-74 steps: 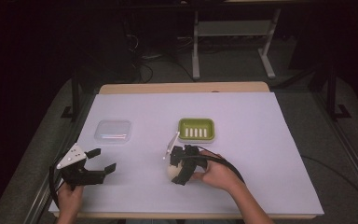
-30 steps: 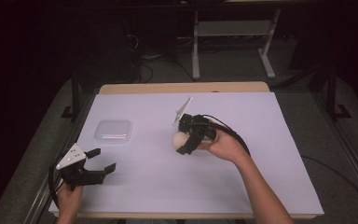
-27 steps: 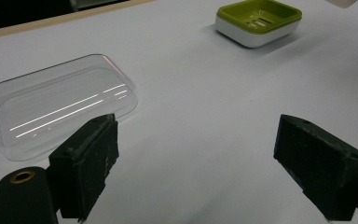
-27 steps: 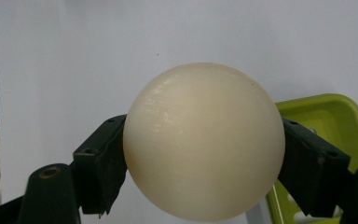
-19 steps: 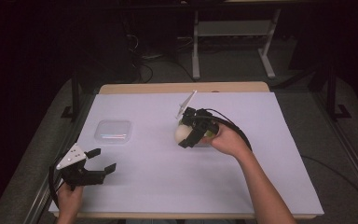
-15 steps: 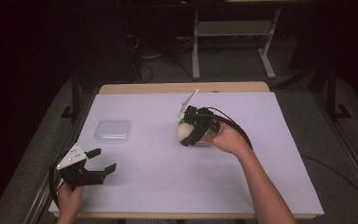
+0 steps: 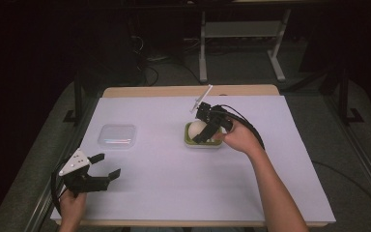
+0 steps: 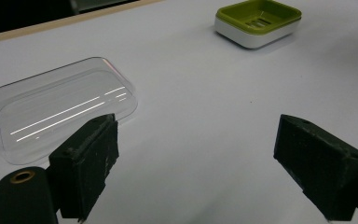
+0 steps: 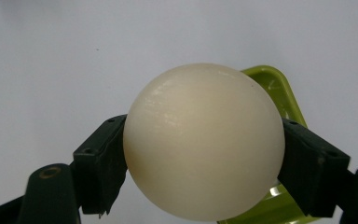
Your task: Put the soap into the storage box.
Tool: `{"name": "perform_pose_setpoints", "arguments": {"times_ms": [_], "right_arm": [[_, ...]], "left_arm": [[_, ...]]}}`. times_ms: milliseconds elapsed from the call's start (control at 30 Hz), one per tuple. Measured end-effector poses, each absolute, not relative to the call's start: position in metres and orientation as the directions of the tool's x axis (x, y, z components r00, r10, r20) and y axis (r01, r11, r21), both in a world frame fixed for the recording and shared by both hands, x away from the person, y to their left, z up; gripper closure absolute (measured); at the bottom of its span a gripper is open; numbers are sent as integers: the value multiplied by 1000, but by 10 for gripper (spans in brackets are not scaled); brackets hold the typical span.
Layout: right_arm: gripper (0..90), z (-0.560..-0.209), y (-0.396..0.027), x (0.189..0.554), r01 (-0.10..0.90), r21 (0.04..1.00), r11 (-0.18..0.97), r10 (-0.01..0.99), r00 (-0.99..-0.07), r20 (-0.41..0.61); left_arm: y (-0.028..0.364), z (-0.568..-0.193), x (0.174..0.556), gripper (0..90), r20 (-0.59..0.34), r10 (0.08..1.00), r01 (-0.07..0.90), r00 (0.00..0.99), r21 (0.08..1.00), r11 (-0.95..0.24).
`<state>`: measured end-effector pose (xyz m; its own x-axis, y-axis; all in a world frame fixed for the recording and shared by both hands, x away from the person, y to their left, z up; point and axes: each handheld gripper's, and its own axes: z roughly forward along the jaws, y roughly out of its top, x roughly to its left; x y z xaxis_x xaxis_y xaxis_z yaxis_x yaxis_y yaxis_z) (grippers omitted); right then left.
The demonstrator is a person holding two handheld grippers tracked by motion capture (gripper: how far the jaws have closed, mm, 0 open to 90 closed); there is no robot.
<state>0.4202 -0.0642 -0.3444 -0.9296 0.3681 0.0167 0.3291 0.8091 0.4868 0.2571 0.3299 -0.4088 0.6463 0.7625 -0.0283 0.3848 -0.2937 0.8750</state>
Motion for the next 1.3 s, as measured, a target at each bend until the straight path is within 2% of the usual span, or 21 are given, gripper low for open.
{"name": "perform_pose_setpoints", "arguments": {"times_ms": [300,1300], "right_arm": [[224,-353,-70,431,373,472,799,408,-913,32],[224,-368,-74,450,425,468,774,460,-887,45]], "left_arm": [[330,-409,257,132,-27,763,385,646,874,-295],[331,-409,257,132,-32,766,389,642,874,-290]]}}
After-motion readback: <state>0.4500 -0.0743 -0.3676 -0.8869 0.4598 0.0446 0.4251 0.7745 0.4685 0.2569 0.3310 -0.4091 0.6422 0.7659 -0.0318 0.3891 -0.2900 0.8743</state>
